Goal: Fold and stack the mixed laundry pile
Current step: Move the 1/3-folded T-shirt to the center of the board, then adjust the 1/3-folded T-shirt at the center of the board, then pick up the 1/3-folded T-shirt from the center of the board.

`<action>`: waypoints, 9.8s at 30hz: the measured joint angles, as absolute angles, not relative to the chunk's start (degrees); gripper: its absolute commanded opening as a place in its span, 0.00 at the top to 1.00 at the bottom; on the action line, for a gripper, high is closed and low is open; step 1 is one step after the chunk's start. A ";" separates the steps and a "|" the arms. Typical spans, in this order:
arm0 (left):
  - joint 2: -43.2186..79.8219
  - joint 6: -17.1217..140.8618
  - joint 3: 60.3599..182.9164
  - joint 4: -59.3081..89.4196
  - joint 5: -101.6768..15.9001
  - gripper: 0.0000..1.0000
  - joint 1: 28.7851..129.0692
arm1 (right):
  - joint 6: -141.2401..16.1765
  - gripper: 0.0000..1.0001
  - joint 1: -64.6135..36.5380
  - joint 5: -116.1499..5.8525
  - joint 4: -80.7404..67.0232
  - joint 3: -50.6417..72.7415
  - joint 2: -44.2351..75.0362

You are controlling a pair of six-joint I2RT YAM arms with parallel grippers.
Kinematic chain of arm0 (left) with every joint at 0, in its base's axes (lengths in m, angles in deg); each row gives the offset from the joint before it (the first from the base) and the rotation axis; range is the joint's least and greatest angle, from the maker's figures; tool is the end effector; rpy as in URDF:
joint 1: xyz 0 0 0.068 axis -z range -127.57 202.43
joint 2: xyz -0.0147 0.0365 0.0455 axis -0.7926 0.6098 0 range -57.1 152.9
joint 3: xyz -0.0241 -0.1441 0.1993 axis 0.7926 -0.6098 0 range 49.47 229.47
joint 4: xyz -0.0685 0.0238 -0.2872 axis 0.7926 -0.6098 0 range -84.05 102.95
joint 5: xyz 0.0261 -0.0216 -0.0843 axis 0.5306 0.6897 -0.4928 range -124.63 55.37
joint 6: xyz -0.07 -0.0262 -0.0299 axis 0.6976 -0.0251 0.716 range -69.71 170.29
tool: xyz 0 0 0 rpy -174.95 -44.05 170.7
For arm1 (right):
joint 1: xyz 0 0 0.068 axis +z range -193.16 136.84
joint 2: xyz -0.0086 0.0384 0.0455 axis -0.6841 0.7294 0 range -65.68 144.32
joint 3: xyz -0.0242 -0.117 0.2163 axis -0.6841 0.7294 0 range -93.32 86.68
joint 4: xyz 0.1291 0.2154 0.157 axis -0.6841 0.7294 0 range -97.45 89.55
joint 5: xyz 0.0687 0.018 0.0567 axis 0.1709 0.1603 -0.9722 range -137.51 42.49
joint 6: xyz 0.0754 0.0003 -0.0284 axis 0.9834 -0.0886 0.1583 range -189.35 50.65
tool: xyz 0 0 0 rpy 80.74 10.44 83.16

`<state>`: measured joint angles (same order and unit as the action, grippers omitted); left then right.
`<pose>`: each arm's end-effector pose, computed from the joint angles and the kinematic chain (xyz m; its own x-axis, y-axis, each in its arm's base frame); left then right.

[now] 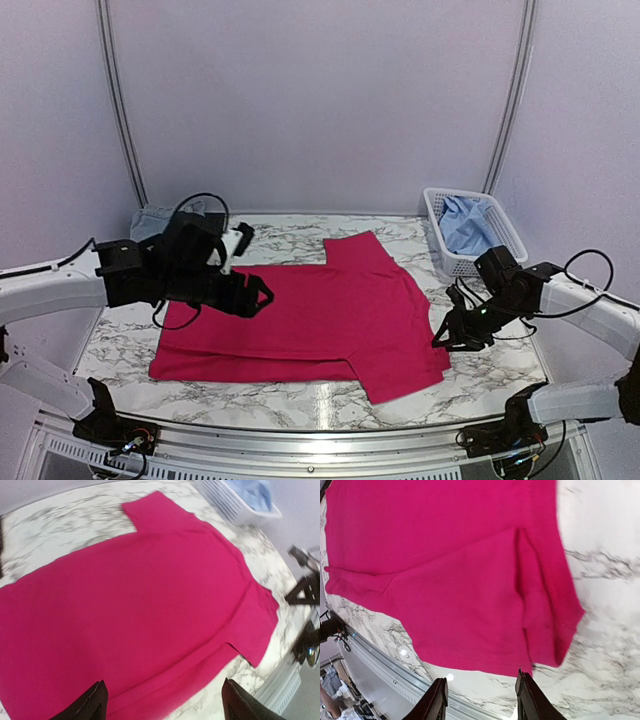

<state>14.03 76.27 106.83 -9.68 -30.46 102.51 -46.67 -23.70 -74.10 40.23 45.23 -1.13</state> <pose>0.2263 -0.2626 0.2442 -0.6610 0.1093 -0.7424 0.4872 0.8150 -0.3138 0.2211 0.1112 0.1438 -0.9899 0.0158 -0.1408 -0.0599 0.8539 0.5169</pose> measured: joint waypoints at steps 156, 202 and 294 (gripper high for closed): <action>24.08 91.94 88.52 -4.87 -37.52 0.47 97.20 | -44.55 0.56 -8.38 -79.34 23.86 38.89 22.57; 29.57 87.44 93.48 -6.56 -37.20 0.01 81.97 | -52.70 0.50 -16.05 -76.48 16.29 34.92 31.46; 64.41 57.08 135.90 -13.83 -36.63 1.00 60.68 | -60.59 1.00 -26.21 -58.99 35.83 -39.83 79.40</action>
